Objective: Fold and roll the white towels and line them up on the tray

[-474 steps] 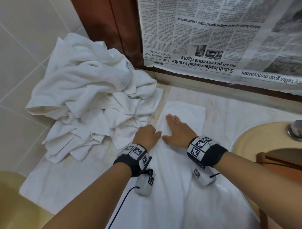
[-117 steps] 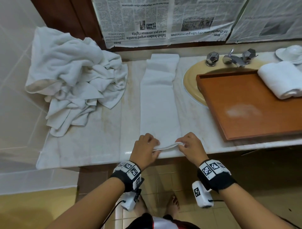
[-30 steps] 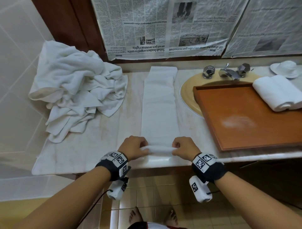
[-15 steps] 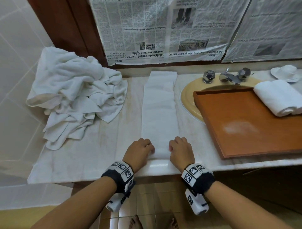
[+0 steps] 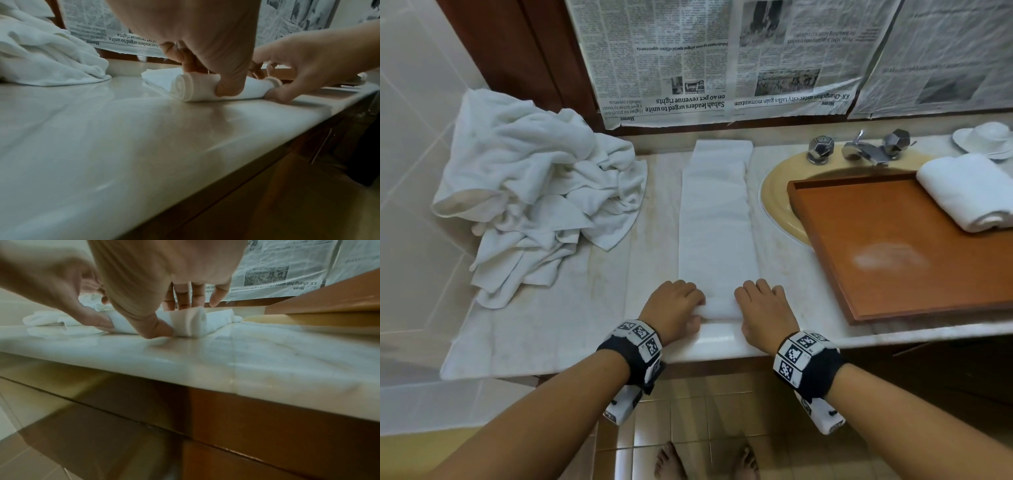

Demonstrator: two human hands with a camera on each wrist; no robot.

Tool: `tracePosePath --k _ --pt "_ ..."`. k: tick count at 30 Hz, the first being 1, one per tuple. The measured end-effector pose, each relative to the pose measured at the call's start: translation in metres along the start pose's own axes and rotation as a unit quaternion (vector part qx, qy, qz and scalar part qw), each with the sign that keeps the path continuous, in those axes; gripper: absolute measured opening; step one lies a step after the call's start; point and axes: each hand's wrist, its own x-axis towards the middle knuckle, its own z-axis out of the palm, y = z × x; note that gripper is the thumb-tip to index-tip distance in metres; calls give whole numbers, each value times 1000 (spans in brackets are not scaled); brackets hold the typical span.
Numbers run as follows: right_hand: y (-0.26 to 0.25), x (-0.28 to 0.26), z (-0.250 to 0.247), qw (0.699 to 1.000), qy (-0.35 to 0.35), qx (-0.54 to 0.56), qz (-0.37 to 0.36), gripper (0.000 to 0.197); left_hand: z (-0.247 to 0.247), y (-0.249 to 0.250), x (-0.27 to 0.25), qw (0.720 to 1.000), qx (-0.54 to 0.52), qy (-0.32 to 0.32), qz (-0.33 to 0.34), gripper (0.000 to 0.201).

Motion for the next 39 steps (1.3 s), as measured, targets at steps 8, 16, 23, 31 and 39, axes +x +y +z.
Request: tracePosePath --k 8,16,23,31,39 --pt "26 -9 -7 966 -75 246 26 32 -20 -1 4 929 -265 -121 -228 23" --pt "24 8 -21 926 -110 334 140 18 -13 12 21 913 -246 -56 -321 16" --pt "4 17 -21 943 -83 235 221 18 5 29 17 985 -88 79 -129 21" --pt "-13 8 -6 990 36 64 122 29 20 36 5 996 -13 85 13 29" --pt "-9 1 -2 997 49 6 53 41 14 31 18 999 27 37 5 33"
